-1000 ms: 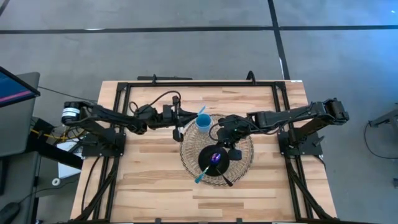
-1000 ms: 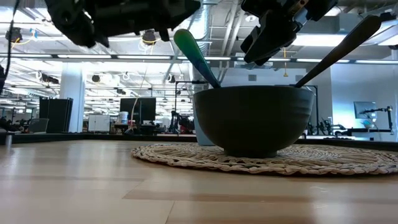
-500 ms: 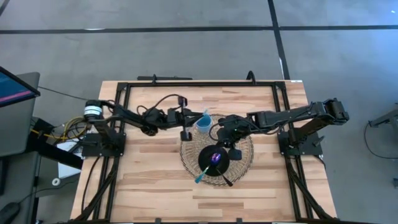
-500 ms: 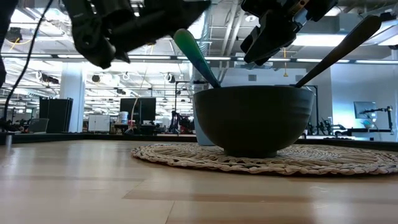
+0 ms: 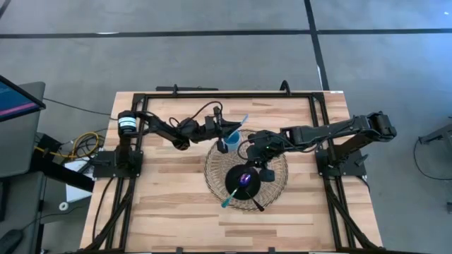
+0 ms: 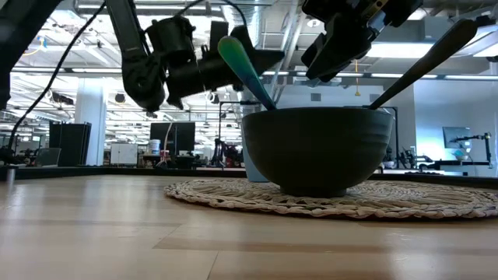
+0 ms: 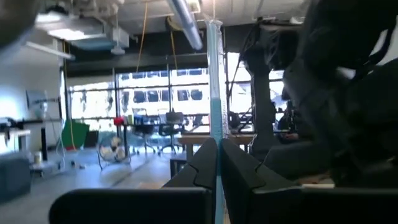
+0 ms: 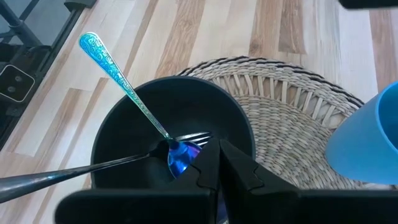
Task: Pick & Place Utensil
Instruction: Put the blue straw into the blue cup, then return to Home Position
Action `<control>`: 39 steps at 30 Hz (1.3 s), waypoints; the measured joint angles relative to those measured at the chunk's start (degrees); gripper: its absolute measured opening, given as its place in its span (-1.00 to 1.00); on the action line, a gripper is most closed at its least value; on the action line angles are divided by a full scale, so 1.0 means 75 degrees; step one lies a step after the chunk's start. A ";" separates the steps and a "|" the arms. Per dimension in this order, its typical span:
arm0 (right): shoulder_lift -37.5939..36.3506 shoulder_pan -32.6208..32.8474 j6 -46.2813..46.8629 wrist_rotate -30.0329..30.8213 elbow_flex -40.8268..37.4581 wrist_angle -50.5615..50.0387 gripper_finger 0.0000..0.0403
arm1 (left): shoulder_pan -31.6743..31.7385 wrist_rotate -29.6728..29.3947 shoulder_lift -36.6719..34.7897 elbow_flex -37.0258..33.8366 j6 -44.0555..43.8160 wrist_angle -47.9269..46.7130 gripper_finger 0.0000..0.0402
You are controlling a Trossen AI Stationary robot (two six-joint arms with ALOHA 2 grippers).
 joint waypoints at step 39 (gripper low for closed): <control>0.0000 0.0000 0.0007 0.0007 0.0000 0.0021 -0.99 | 0.0000 0.0180 -0.2455 -0.0012 -0.0032 -0.5873 -0.40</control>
